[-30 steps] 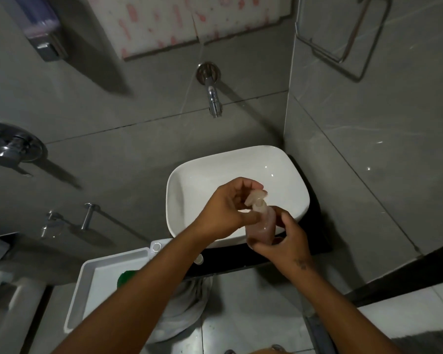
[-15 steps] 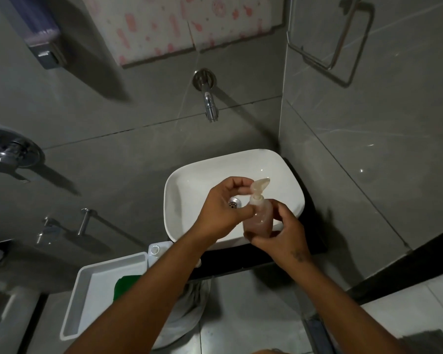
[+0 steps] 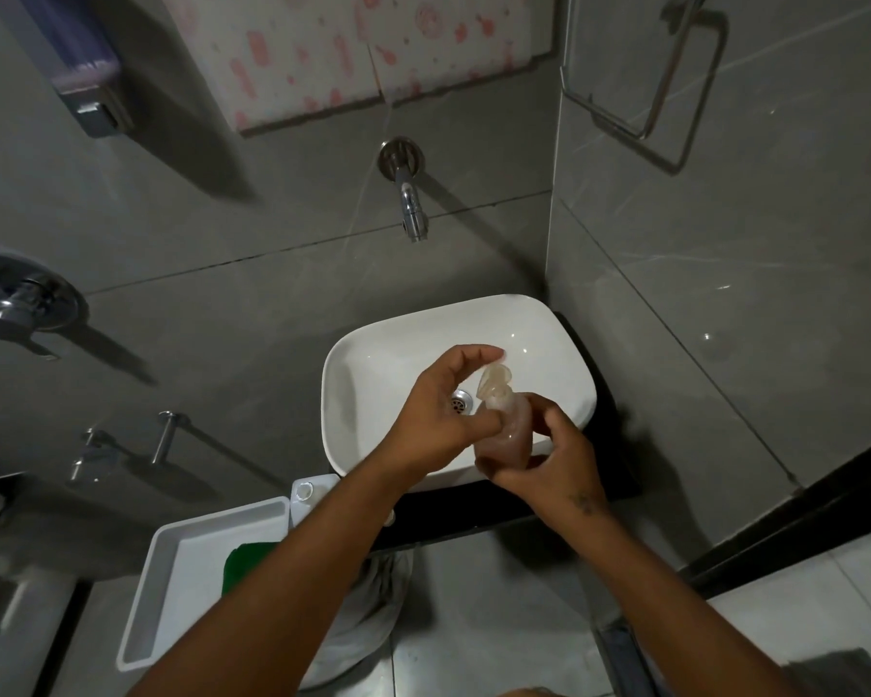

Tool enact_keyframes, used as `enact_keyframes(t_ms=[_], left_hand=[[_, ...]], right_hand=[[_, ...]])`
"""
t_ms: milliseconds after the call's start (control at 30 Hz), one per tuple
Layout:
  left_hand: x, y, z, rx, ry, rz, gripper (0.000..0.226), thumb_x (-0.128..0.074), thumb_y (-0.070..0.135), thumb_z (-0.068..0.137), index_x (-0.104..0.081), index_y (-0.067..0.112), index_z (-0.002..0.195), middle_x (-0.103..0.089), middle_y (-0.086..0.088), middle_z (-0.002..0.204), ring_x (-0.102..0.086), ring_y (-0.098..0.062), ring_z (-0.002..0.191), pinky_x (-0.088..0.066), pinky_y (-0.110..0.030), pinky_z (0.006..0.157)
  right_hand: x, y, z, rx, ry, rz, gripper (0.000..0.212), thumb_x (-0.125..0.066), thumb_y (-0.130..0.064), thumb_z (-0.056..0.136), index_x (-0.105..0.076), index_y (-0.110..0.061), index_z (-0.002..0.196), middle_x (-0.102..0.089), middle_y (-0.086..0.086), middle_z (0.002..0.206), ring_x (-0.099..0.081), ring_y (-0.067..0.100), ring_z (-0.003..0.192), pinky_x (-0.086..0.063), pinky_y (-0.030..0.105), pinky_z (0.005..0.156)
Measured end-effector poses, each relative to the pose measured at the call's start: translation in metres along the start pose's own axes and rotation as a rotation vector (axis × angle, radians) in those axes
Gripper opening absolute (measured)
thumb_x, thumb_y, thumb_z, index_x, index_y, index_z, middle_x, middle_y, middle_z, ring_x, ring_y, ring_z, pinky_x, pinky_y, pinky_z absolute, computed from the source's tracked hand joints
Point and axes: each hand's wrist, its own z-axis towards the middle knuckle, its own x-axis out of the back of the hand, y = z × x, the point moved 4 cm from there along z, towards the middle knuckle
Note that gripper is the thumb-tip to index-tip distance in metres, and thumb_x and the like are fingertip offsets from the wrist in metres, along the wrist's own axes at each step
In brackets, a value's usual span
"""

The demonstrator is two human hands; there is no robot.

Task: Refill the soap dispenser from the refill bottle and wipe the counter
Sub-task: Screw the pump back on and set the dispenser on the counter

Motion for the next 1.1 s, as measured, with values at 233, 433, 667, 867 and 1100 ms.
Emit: enact_keyframes(t_ms=[233,433,667,867,1100], left_hand=[[0.006,-0.006,0.004,0.059,-0.019,-0.032,0.054,-0.087,0.005,0.074,-0.065,0.019,0.121,-0.077,-0.002,0.109,-0.071,-0.017,0.111,-0.055,-0.047,0.101],[0.004,-0.003,-0.001,0.028,0.094,0.048,0.05,-0.095,0.011,0.065,-0.07,0.015,0.108,-0.076,0.005,0.102,-0.07,-0.009,0.097,-0.058,-0.032,0.093],[0.005,0.007,-0.001,-0.048,0.106,0.126,0.047,-0.093,0.014,0.069,-0.069,0.02,0.11,-0.077,0.011,0.103,-0.071,-0.004,0.102,-0.053,-0.018,0.089],[-0.002,0.011,-0.002,-0.068,0.186,0.072,0.042,-0.094,0.019,0.069,-0.071,0.023,0.104,-0.075,0.015,0.101,-0.069,-0.001,0.094,-0.054,-0.014,0.079],[0.013,-0.006,-0.004,-0.086,-0.32,0.078,0.061,-0.066,0.007,0.072,-0.06,0.009,0.133,-0.061,-0.001,0.141,-0.052,-0.025,0.137,-0.04,-0.057,0.113]], right_hand=[[0.002,0.002,0.0,0.024,0.027,-0.017,0.07,-0.093,-0.028,0.058,-0.057,-0.035,0.118,-0.063,-0.021,0.112,-0.059,0.001,0.108,-0.052,0.011,0.076],[0.0,-0.001,0.002,0.01,0.013,0.027,0.068,-0.092,-0.022,0.06,-0.057,-0.036,0.116,-0.061,-0.024,0.11,-0.055,-0.015,0.103,-0.05,0.005,0.067],[0.004,-0.003,0.006,0.025,0.041,0.013,0.069,-0.093,-0.024,0.06,-0.055,-0.036,0.116,-0.06,-0.027,0.111,-0.056,-0.012,0.103,-0.048,0.002,0.066],[-0.001,-0.005,0.009,0.025,-0.003,0.055,0.067,-0.092,-0.023,0.06,-0.054,-0.044,0.112,-0.063,-0.024,0.11,-0.058,-0.009,0.106,-0.052,0.008,0.068],[0.017,0.003,0.015,-0.073,-0.446,0.186,0.077,-0.09,-0.025,0.053,-0.054,-0.026,0.121,-0.069,-0.007,0.115,-0.064,0.014,0.113,-0.058,0.041,0.087]])
